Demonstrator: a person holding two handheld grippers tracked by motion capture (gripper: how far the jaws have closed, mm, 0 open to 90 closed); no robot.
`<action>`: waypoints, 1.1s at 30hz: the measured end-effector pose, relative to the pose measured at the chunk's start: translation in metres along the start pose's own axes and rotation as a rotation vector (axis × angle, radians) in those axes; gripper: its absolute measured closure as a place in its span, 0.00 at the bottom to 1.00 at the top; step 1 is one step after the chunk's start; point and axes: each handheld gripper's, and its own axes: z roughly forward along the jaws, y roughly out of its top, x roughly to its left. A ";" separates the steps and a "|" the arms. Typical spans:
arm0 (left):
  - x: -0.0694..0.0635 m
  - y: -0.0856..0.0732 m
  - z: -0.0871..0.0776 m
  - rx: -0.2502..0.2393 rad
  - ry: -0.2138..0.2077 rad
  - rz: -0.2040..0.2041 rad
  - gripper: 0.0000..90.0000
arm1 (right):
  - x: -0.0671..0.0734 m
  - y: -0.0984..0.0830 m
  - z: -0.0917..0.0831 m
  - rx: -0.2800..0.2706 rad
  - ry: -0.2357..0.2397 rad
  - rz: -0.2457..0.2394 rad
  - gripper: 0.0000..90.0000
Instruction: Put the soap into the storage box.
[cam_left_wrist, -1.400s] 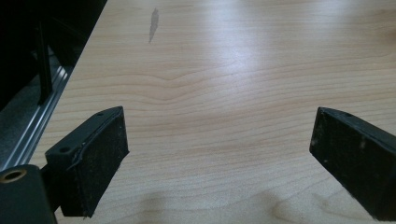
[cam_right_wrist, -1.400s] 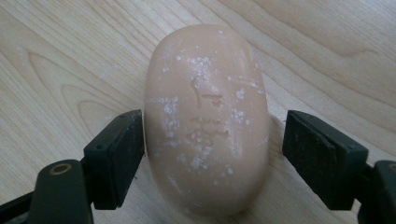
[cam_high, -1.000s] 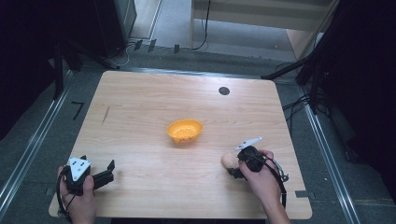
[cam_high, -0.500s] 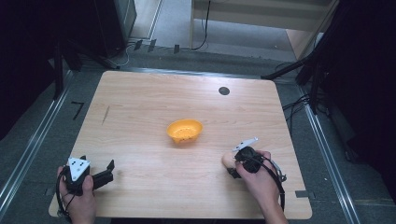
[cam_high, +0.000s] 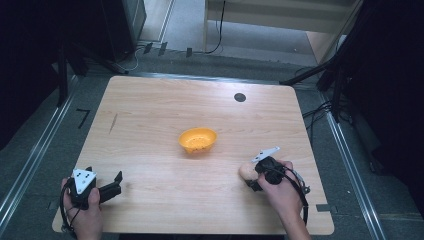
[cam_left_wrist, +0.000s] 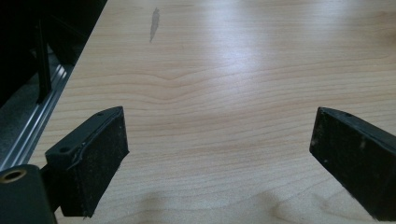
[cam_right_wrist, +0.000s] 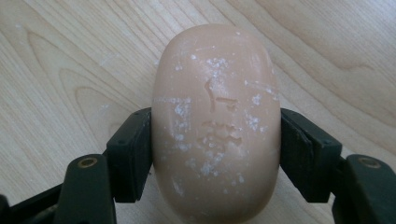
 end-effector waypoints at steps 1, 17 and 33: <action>0.000 0.000 0.000 0.001 0.001 0.001 0.05 | 0.000 0.001 -0.001 0.004 -0.001 -0.003 0.37; 0.001 0.000 -0.001 -0.003 -0.001 -0.001 0.05 | -0.005 0.022 -0.015 -0.009 0.056 -0.068 0.37; 0.001 0.000 0.000 -0.003 -0.001 -0.001 0.05 | -0.013 0.050 -0.026 -0.027 0.087 -0.138 0.37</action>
